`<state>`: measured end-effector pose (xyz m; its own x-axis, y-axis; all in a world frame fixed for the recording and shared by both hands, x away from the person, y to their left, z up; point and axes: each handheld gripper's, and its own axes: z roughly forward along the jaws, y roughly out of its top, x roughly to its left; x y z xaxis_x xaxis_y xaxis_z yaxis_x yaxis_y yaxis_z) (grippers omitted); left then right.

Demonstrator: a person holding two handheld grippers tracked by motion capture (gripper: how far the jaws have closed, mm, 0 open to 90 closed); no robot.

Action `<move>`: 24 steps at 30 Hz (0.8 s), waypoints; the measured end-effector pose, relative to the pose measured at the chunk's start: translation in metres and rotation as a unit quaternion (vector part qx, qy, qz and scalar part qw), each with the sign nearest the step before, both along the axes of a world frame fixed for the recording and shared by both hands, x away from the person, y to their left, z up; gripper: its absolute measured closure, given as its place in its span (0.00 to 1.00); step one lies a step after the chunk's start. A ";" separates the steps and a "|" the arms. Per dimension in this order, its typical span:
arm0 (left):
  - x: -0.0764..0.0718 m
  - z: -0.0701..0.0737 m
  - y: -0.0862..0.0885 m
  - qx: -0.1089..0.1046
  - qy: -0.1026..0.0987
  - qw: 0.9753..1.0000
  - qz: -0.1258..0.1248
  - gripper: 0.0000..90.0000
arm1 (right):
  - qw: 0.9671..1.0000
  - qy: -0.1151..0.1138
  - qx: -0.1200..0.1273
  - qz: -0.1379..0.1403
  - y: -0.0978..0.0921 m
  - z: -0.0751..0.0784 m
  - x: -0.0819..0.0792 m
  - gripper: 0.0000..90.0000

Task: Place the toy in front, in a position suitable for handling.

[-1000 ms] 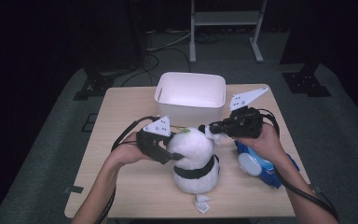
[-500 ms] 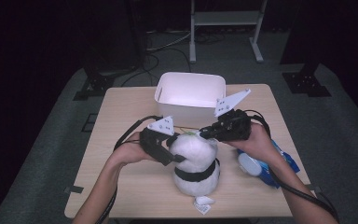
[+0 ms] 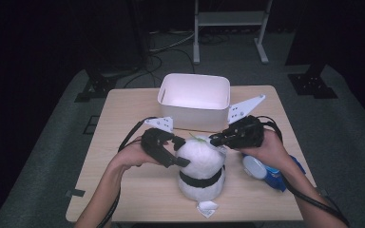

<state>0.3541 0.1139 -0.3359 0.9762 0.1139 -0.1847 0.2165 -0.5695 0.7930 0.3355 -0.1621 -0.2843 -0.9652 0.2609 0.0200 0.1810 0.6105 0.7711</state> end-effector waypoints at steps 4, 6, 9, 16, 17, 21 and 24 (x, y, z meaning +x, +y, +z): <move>-0.001 0.000 0.001 -0.002 -0.004 1.000 0.003 0.28 | 1.000 -0.009 0.000 -0.007 0.002 0.004 -0.001 0.92; -0.003 0.001 0.001 -0.003 -0.009 1.000 0.003 0.30 | 1.000 -0.012 0.003 -0.005 0.005 0.006 0.000 0.92; -0.004 0.001 0.000 -0.001 -0.013 1.000 0.004 0.31 | 1.000 -0.016 0.002 -0.002 0.011 0.010 0.000 0.92; -0.008 0.002 -0.002 -0.002 -0.019 1.000 0.005 0.32 | 1.000 -0.022 -0.014 0.017 0.030 0.016 0.001 0.92; -0.008 0.002 -0.002 -0.001 -0.019 1.000 0.005 0.32 | 0.999 -0.023 -0.019 0.018 0.033 0.017 0.001 0.92; -0.009 0.001 -0.001 0.000 -0.024 1.000 0.004 0.34 | 0.999 -0.021 -0.023 0.020 0.039 0.017 0.002 0.92; -0.011 0.000 0.001 -0.006 -0.027 1.000 0.006 0.35 | 0.999 -0.025 -0.023 0.018 0.036 0.017 0.001 0.92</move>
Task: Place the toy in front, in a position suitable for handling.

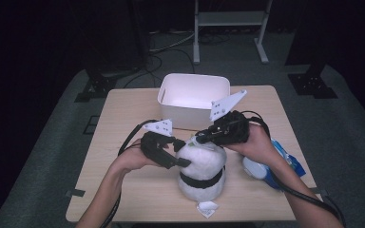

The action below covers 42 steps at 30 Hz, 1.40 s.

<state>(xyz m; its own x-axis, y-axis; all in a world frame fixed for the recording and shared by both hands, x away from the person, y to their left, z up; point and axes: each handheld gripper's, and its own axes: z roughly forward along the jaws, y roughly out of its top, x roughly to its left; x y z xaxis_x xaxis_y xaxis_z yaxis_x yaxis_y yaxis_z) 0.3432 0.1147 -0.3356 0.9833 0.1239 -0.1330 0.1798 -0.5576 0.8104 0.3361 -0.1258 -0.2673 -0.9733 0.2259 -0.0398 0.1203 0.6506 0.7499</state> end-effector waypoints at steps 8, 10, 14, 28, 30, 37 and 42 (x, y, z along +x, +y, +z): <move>-0.002 0.001 -0.002 0.001 -0.005 1.000 0.001 0.35 | 0.999 0.009 0.019 -0.033 -0.032 -0.006 -0.001 0.92; -0.002 0.001 -0.003 0.000 -0.006 1.000 -0.001 0.35 | 0.999 0.016 0.028 -0.042 -0.043 -0.012 -0.001 0.92; -0.002 0.001 -0.003 0.002 -0.007 1.000 -0.001 0.35 | 0.998 0.020 0.035 -0.052 -0.053 -0.017 -0.001 0.92; -0.004 0.004 -0.007 0.007 -0.011 1.000 -0.005 0.35 | 0.997 0.032 0.031 -0.065 -0.063 -0.021 0.003 0.91; -0.004 0.004 -0.008 0.008 -0.012 1.000 -0.006 0.35 | 0.998 0.027 0.027 -0.053 -0.054 -0.016 0.004 0.91; -0.005 0.005 -0.009 0.011 -0.015 1.000 -0.009 0.35 | 0.999 0.025 0.014 -0.029 -0.031 -0.004 0.005 0.91; -0.006 0.006 -0.012 0.013 -0.015 1.000 -0.011 0.36 | 1.000 0.020 -0.011 0.000 -0.002 0.004 0.005 0.91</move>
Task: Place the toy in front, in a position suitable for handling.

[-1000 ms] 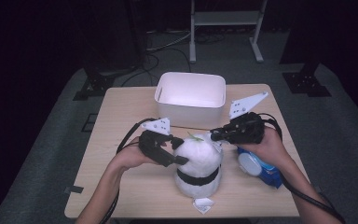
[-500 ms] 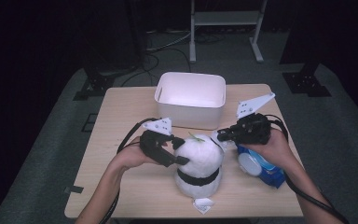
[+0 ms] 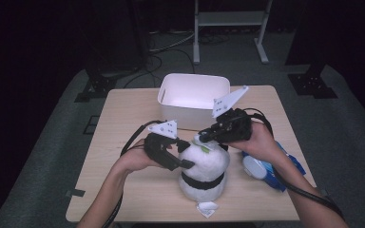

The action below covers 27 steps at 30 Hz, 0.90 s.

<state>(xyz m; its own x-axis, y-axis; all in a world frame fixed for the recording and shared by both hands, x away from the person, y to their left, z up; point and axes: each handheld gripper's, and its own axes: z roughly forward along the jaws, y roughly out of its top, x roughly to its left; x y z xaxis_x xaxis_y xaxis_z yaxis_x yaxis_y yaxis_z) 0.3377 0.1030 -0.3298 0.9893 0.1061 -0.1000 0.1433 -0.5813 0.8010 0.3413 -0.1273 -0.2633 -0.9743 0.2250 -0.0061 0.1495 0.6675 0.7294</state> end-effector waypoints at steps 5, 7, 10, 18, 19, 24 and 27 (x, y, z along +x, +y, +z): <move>0.001 0.000 0.001 0.000 0.003 1.000 0.001 0.36 | 1.000 -0.003 -0.022 0.011 0.019 0.002 0.000 0.91; 0.001 -0.001 0.002 -0.002 0.005 1.000 0.001 0.36 | 0.999 -0.005 -0.028 0.014 0.022 0.003 0.000 0.91; 0.001 -0.002 0.002 -0.005 0.005 1.000 0.001 0.36 | 0.999 -0.004 -0.035 0.017 0.023 0.003 0.000 0.91; 0.000 -0.001 -0.005 -0.009 0.001 1.000 -0.005 0.36 | 0.999 -0.003 -0.042 0.009 0.010 0.006 -0.004 0.91; 0.000 0.000 -0.007 -0.008 0.002 1.000 -0.005 0.36 | 0.999 -0.006 -0.045 0.006 0.011 0.007 -0.005 0.91; 0.001 0.001 -0.009 -0.004 -0.001 1.000 -0.010 0.36 | 0.999 -0.015 -0.051 0.013 0.018 0.009 -0.005 0.91; 0.002 0.002 -0.011 -0.001 0.002 1.000 -0.009 0.36 | 0.998 -0.019 -0.054 0.013 0.021 0.009 -0.004 0.91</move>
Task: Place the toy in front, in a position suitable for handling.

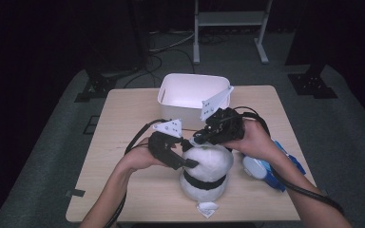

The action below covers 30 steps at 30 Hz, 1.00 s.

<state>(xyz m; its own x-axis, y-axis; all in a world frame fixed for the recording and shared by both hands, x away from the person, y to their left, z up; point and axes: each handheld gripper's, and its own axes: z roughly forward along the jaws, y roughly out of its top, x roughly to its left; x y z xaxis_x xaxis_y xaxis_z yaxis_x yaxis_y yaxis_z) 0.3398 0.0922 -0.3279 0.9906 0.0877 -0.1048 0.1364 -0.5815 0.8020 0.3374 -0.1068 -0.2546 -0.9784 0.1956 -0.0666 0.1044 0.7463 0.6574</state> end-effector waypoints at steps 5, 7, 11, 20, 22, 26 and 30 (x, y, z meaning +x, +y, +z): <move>0.000 -0.001 -0.001 -0.006 0.000 1.000 -0.001 0.34 | 1.000 0.003 -0.007 0.001 -0.003 -0.003 -0.001 0.91; -0.001 -0.002 -0.001 -0.007 -0.001 1.000 0.000 0.32 | 1.000 0.005 -0.006 0.000 -0.005 -0.003 -0.001 0.91; 0.000 -0.003 -0.002 -0.022 0.011 1.000 0.000 0.26 | 1.000 0.014 0.001 -0.010 -0.016 -0.006 -0.002 0.91; 0.003 -0.009 -0.002 -0.027 0.024 0.999 0.004 0.22 | 0.999 0.022 0.023 -0.026 -0.039 -0.010 -0.005 0.91; 0.005 -0.013 -0.005 -0.029 0.030 0.999 -0.001 0.20 | 0.999 0.022 0.023 -0.027 -0.042 -0.010 -0.006 0.91; 0.006 -0.023 -0.009 -0.054 0.051 0.997 -0.017 0.24 | 0.999 0.020 0.021 -0.028 -0.046 -0.010 -0.007 0.91; 0.005 -0.022 -0.011 -0.059 0.049 0.997 -0.023 0.34 | 0.999 0.009 0.015 -0.032 -0.046 -0.005 -0.010 0.91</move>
<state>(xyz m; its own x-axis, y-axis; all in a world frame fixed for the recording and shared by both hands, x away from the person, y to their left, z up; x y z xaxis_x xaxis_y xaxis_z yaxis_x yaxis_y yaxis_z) 0.3452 0.0812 -0.3499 0.9779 0.0246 -0.2075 0.1926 -0.4909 0.8496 0.3269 -0.1530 -0.2600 -0.9647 0.2599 -0.0417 0.1641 0.7178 0.6766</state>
